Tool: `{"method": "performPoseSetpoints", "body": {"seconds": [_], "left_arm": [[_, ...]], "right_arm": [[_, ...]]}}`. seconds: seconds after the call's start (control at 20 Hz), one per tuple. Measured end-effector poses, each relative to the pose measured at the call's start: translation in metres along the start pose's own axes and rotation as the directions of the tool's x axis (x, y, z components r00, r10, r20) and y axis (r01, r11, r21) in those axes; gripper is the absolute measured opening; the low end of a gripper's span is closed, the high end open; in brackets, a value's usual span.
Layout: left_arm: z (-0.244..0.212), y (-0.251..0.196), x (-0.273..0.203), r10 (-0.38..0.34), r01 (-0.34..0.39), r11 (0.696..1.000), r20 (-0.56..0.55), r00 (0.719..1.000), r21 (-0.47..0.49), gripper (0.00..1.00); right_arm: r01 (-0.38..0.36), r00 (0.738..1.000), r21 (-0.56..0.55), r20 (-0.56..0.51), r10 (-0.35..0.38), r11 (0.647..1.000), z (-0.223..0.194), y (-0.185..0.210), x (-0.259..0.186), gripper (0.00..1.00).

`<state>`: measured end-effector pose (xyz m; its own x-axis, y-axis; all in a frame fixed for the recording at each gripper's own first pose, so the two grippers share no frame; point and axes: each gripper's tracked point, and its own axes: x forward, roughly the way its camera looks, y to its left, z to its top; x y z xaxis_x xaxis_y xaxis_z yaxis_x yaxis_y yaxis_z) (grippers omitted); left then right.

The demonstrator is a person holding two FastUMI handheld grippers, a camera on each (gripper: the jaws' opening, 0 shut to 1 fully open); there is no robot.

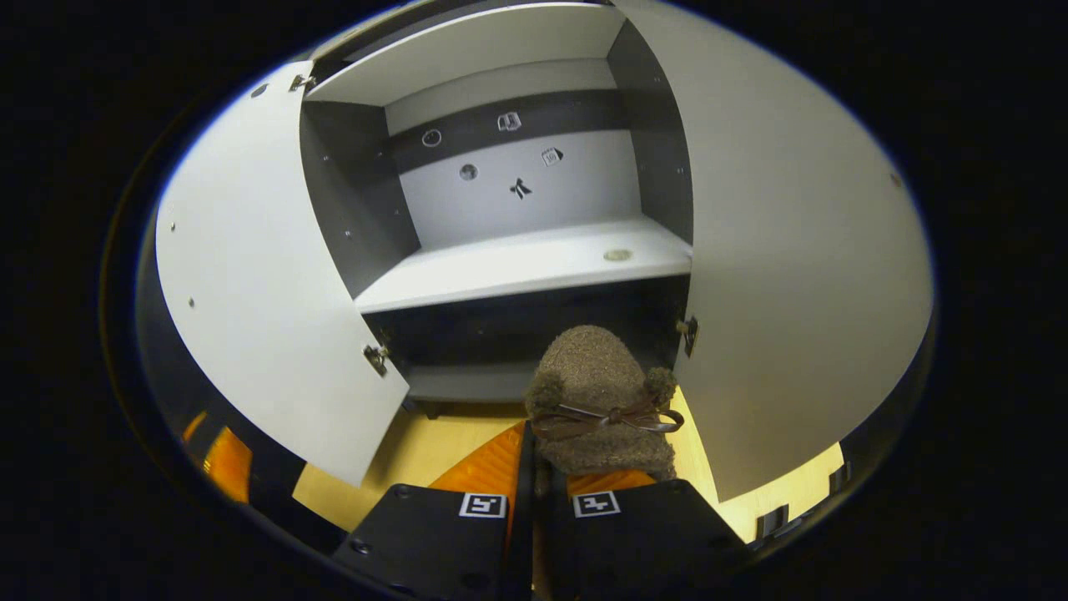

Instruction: Grab one shoe with the right hand and put it into the shoe cabinet, grab the other shoe with the left hand and put it into the shoe cabinet; then close the right door with the right hand and the left door with the left hand.

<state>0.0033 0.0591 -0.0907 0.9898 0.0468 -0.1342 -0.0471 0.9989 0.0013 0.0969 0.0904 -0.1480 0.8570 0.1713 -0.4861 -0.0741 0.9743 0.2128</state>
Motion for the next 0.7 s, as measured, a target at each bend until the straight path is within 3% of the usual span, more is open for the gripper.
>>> {"method": "performPoseSetpoints", "body": {"seconds": [0.35, 0.7], "left_arm": [[0.001, -0.002, -0.006, -0.008, 0.008, 1.0, -0.003, 1.0, -0.008, 0.96], [0.005, 0.008, -0.001, 0.0, 0.0, 1.0, 0.005, 1.0, 0.004, 0.96]], "right_arm": [[-0.003, 0.994, -0.04, 0.105, 0.007, 0.999, 0.119, 0.019, 0.03, 0.14], [0.042, 0.994, -0.077, 0.108, -0.033, 0.996, 0.188, 0.014, 0.108, 0.14]]}}
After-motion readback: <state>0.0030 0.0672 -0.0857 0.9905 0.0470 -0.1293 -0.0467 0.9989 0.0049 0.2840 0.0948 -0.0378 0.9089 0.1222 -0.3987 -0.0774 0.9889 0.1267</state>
